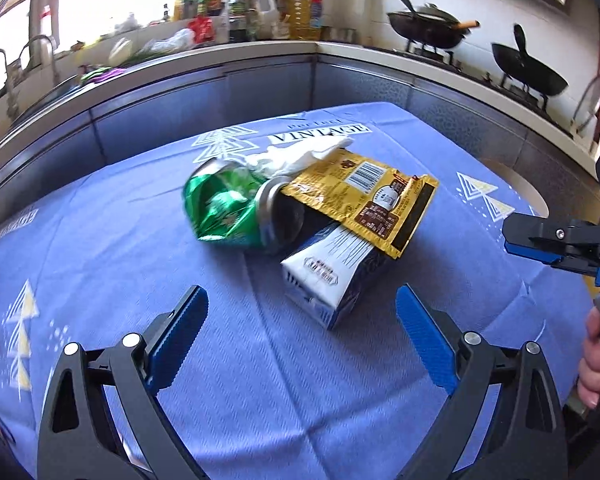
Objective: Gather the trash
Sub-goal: 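Lower both open tools toward the milk carton and sauce packet, then grasp the white milk carton with the left tool and lift it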
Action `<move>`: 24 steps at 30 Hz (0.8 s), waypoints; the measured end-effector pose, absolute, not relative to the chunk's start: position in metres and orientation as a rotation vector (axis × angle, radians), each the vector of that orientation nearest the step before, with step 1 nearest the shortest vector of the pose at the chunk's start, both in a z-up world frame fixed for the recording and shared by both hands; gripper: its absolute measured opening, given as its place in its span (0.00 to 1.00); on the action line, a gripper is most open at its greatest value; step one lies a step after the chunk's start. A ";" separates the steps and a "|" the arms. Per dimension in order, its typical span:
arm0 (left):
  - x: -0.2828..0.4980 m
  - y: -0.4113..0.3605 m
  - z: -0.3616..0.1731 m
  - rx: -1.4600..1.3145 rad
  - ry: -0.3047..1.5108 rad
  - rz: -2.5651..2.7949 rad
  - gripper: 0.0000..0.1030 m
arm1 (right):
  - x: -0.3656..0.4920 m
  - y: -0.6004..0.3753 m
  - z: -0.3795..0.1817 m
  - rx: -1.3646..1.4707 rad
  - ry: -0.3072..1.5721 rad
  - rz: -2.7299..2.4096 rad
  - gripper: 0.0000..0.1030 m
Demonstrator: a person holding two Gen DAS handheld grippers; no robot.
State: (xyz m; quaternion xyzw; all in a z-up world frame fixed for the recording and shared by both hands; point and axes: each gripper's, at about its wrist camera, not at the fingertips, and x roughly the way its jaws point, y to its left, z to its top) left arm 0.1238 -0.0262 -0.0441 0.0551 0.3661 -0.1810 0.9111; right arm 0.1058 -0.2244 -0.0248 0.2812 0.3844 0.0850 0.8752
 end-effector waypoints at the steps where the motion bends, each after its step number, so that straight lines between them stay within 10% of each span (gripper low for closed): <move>1: 0.129 -0.029 -0.047 0.124 0.760 -0.397 0.91 | 0.106 -0.224 -0.026 0.588 0.808 0.176 0.77; 16: 0.153 -0.062 -0.077 0.200 0.835 -0.445 0.80 | 0.105 -0.232 -0.042 0.622 0.859 0.151 0.77; 24: 0.146 -0.064 -0.081 0.168 0.855 -0.418 0.52 | 0.097 -0.227 -0.041 0.620 0.855 0.154 0.77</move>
